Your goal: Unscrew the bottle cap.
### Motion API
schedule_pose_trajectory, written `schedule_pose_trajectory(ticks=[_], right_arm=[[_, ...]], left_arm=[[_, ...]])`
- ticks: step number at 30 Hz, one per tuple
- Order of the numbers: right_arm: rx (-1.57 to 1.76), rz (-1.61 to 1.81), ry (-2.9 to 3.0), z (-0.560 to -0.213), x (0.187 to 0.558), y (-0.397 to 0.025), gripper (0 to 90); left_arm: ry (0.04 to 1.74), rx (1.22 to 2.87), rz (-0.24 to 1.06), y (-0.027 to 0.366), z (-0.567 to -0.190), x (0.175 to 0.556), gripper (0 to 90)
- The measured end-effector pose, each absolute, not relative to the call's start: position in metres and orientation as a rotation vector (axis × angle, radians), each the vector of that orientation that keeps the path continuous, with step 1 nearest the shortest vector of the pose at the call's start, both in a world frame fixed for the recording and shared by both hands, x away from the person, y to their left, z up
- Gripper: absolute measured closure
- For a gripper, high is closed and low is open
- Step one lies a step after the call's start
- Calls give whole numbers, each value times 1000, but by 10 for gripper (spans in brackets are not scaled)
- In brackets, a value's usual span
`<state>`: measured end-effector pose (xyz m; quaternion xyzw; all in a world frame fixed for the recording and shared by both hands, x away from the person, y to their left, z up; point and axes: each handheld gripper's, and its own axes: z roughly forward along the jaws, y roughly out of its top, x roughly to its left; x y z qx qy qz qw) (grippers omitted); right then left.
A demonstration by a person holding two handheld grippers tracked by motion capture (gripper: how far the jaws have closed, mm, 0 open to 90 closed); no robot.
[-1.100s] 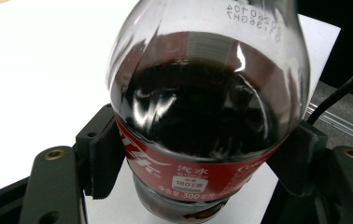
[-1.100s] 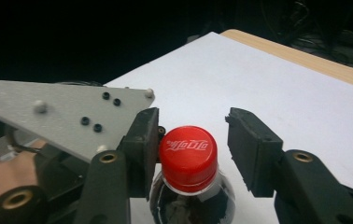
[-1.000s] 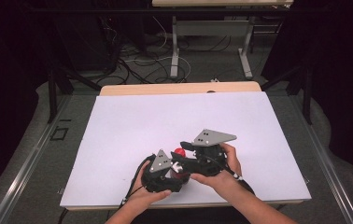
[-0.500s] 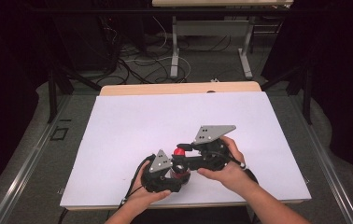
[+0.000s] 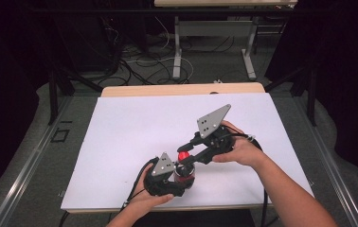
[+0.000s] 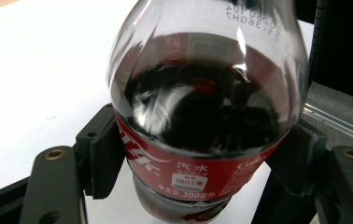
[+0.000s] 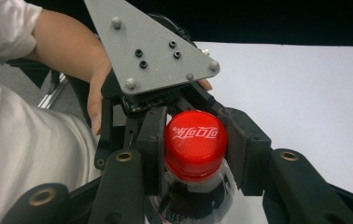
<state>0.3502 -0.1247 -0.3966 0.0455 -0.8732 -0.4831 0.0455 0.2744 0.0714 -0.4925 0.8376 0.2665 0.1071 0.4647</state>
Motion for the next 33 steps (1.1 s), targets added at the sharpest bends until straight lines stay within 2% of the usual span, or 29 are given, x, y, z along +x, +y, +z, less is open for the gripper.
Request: schedule_pose_trajectory(ticks=[3, 4, 8, 13, 19, 28, 30, 33], right_arm=[[111, -1471, -2681, -397, 349, -124, 558], [27, -1493, -2660, -397, 346, -123, 481], [-123, -1535, -2664, -393, 337, -123, 458], [-592, -1722, -2709, -386, 314, -120, 467], [-889, -1802, -2782, -392, 288, -110, 475], [-1050, -1780, -2840, -404, 272, -102, 551], [-1068, -1783, -2818, -406, 271, -102, 604], [-1046, -1787, -2818, -406, 271, -103, 610]], left_arm=[[663, 2053, 261, 72, -493, 275, 294], [660, 2054, 264, 73, -493, 276, 294], [672, 2057, 265, 74, -492, 277, 294], [691, 2048, 282, 74, -493, 278, 293], [696, 2042, 276, 74, -492, 277, 294], [702, 2046, 266, 74, -492, 278, 293], [702, 2047, 266, 74, -493, 278, 294], [701, 2046, 266, 74, -493, 278, 294]])
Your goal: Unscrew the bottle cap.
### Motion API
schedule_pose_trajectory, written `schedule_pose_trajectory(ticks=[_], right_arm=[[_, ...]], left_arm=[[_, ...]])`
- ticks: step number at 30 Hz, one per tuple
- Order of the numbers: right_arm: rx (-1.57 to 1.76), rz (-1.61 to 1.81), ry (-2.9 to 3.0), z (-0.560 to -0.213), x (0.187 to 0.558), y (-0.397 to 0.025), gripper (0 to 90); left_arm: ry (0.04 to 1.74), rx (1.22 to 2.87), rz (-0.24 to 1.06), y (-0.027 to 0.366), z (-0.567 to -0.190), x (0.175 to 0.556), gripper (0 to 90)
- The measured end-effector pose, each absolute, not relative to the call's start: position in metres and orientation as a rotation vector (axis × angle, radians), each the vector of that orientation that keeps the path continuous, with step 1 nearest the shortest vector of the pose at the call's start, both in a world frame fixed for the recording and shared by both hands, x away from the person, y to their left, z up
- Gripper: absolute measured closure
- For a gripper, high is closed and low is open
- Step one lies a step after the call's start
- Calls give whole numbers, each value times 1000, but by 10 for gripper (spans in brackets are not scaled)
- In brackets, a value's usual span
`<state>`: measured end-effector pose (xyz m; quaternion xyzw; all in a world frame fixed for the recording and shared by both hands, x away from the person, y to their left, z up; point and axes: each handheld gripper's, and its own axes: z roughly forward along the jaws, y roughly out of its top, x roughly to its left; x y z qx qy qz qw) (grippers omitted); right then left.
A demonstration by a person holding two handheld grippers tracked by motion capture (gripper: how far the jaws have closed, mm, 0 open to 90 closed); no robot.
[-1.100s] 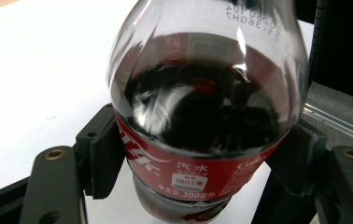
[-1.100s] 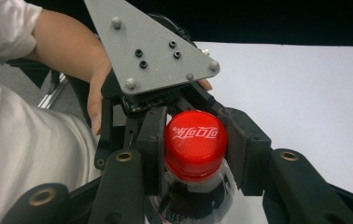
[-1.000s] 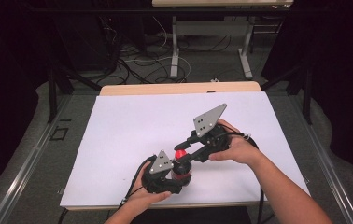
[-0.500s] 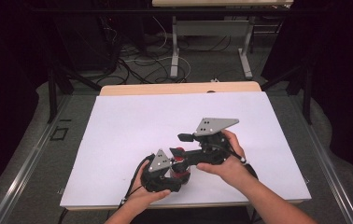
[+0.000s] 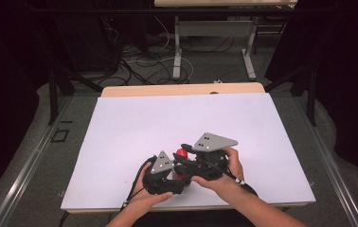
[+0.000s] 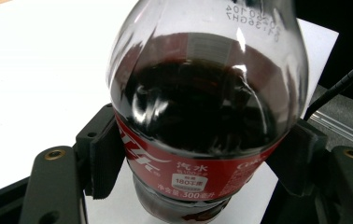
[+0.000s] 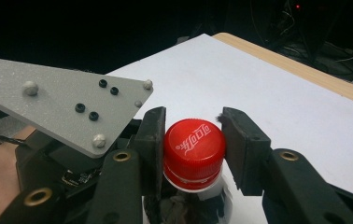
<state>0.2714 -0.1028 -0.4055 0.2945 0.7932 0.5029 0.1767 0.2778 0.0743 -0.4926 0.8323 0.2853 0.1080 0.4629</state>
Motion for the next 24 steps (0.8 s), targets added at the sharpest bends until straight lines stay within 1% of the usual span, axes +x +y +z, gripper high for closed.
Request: schedule_pose_trajectory(ticks=[5, 7, 12, 14, 15, 16, 22, 24], right_arm=[[718, 1440, 2347, -403, 279, -106, 613], [559, 1495, 2450, -401, 294, -111, 614], [331, 1581, 2630, -398, 322, -122, 614], [190, 1605, 2691, -397, 332, -125, 615], [190, 1605, 2691, -397, 332, -125, 615], [74, 1626, 2735, -397, 340, -127, 615], [-143, 1575, 2772, -394, 343, -125, 616], [-152, 1582, 2772, -394, 344, -125, 616]], left_arm=[[702, 2045, 262, 75, -492, 278, 294], [695, 2049, 267, 75, -492, 278, 294], [675, 2047, 257, 75, -491, 277, 294], [675, 2041, 259, 74, -492, 277, 294], [674, 2051, 244, 74, -491, 276, 294], [660, 2052, 254, 73, -491, 276, 294], [637, 2065, 251, 72, -492, 274, 294], [639, 2058, 248, 71, -491, 274, 294]])
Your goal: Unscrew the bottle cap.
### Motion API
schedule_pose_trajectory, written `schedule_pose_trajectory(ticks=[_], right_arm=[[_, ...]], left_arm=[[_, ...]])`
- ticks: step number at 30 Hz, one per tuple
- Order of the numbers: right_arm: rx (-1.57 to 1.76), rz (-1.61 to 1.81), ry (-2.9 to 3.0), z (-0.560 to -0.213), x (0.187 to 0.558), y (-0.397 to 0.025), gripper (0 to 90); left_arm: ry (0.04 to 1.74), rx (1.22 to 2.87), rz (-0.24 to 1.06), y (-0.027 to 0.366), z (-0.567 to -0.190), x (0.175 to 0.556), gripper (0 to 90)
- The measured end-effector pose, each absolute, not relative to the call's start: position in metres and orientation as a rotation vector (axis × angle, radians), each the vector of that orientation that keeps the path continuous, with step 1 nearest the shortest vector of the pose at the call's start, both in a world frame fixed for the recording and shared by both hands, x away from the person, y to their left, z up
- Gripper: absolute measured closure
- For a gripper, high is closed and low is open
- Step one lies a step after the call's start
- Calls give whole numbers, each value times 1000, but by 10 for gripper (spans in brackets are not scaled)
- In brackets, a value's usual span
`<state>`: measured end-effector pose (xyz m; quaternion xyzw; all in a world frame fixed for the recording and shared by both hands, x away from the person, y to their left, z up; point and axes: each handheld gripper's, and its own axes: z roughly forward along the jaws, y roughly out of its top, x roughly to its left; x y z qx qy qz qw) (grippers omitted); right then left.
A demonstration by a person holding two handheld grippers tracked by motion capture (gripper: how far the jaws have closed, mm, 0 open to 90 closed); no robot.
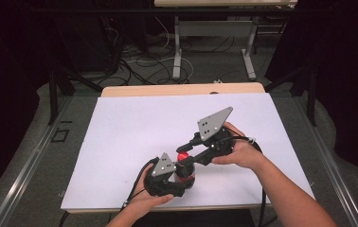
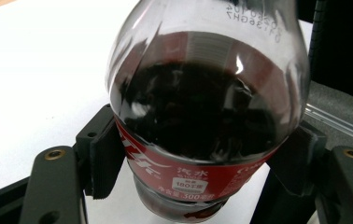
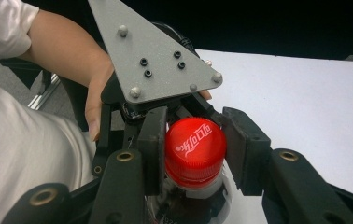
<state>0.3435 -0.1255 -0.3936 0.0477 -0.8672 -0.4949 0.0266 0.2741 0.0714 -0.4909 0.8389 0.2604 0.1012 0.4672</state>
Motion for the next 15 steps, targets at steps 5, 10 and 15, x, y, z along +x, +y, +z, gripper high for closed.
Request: schedule_pose_trajectory(ticks=[5, 10, 15], right_arm=[[53, -1533, -2647, -394, 346, -127, 604], [-129, -1579, -2683, -394, 338, -125, 419], [-364, -1689, -2699, -389, 318, -121, 430]], left_arm=[[649, 2055, 253, 72, -490, 274, 294], [656, 2058, 264, 74, -491, 276, 294], [669, 2054, 272, 75, -491, 277, 294]])
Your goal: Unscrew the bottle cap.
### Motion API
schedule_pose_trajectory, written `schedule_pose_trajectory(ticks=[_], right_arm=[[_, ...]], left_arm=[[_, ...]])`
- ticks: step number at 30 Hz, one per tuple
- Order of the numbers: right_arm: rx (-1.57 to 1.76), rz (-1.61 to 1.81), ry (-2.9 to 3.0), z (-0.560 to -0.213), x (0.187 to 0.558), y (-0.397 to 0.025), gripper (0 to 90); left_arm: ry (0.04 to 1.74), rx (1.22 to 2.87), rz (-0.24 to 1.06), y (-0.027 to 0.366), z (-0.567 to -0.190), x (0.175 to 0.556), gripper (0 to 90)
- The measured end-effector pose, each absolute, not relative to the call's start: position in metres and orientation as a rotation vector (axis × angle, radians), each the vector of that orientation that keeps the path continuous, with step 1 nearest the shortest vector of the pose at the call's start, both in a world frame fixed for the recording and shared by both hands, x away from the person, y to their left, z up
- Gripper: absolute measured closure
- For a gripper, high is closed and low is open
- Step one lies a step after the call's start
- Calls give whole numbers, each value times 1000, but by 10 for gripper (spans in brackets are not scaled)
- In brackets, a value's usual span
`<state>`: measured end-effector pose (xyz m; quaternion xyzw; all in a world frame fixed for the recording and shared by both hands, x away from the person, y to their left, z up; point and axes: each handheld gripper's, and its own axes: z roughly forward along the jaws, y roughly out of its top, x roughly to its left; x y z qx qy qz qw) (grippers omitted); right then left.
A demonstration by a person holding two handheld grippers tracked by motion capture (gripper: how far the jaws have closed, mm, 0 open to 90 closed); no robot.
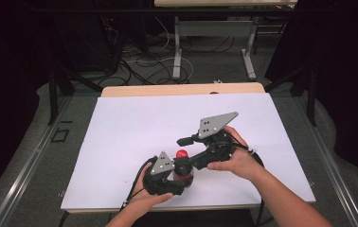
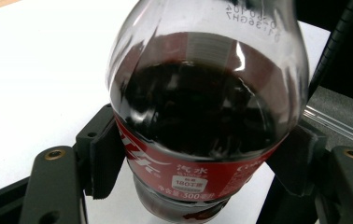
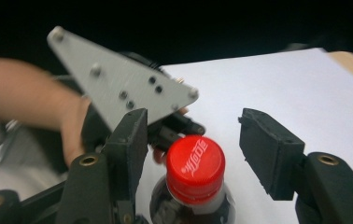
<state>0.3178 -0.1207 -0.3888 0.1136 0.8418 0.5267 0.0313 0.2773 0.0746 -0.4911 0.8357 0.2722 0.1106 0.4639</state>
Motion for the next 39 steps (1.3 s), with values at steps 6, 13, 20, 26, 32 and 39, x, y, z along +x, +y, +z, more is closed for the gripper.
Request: schedule_pose_trajectory(ticks=[6, 13, 20, 26, 32, 39], right_arm=[[702, 1568, 2372, -389, 291, -115, 462], [873, 1481, 2261, -394, 274, -107, 566], [893, 1430, 2263, -401, 272, -102, 590], [892, 1429, 2280, -403, 273, -104, 609], [704, 1485, 2429, -401, 290, -111, 613], [194, 1548, 2706, -394, 328, -122, 615]], left_arm=[[693, 2045, 273, 74, -491, 277, 294], [694, 2038, 267, 73, -492, 277, 294], [701, 2038, 263, 74, -492, 277, 294], [699, 2040, 265, 74, -492, 277, 294], [688, 2054, 258, 76, -492, 278, 294], [665, 2055, 250, 74, -490, 277, 294]])
